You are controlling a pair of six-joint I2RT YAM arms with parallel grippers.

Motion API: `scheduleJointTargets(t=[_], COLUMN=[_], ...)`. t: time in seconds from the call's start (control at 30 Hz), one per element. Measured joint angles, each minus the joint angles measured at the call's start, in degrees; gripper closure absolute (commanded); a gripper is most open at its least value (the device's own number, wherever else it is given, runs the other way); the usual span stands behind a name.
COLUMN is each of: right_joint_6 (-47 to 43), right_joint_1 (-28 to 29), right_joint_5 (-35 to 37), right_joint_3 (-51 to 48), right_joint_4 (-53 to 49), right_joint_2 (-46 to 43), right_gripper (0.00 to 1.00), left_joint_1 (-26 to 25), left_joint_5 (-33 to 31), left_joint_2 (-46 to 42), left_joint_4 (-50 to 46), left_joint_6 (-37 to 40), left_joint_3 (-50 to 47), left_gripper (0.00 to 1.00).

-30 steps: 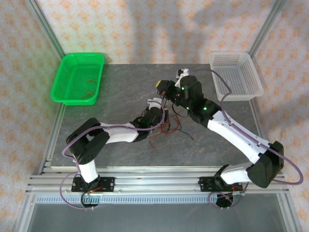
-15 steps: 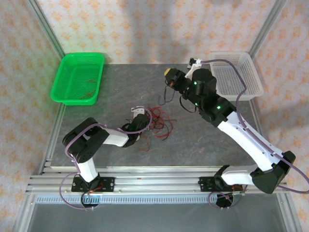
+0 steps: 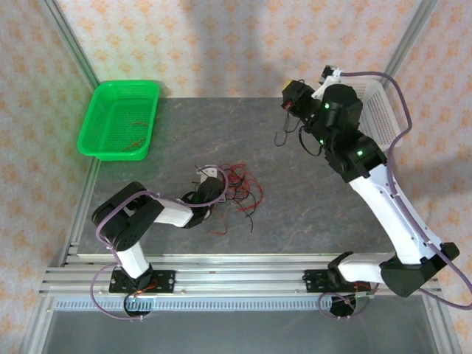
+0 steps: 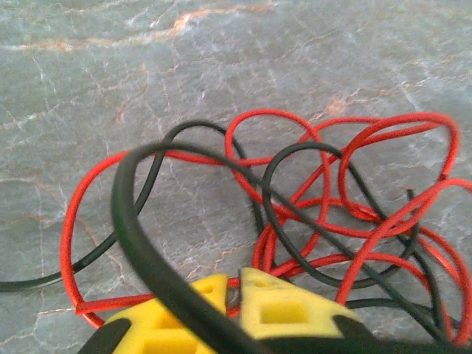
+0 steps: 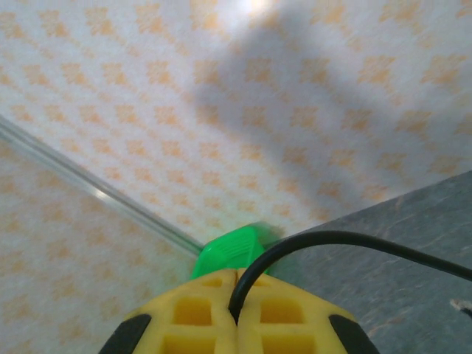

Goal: Untangle the cables

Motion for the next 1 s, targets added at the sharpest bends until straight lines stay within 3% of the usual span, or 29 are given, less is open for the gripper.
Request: scheduleJointTargets(t=[0.17, 0.63, 0.77, 1.0], right_joint_6=[-2.6, -9.5, -10.6, -13.2], right_joint_1=[-6.4, -31.0, -34.9, -36.1], right_joint_5=[0.1, -3.3, -5.1, -4.6], right_joint_3=[3.0, 10.1, 11.8, 19.9], right_joint_4=[-2.5, -4.1, -2.7, -2.8], right_joint_2=[2.6, 19.6, 26.7, 40.5], right_gripper=[1.0, 1.0, 1.0, 1.0], left_joint_1=[0.0, -0.2, -0.2, -0.2], left_joint_5=[0.4, 2.3, 2.5, 4.7], left_joint_2=[-6.6, -26.8, -32.0, -35.6], left_joint_4=[-4.5, -17.8, -19.1, -20.5], left_joint_6=[1.2, 5.0, 5.2, 5.2], left_joint_3=[1.5, 5.6, 4.7, 2.8], left_gripper=[0.5, 0.2, 0.15, 0.14])
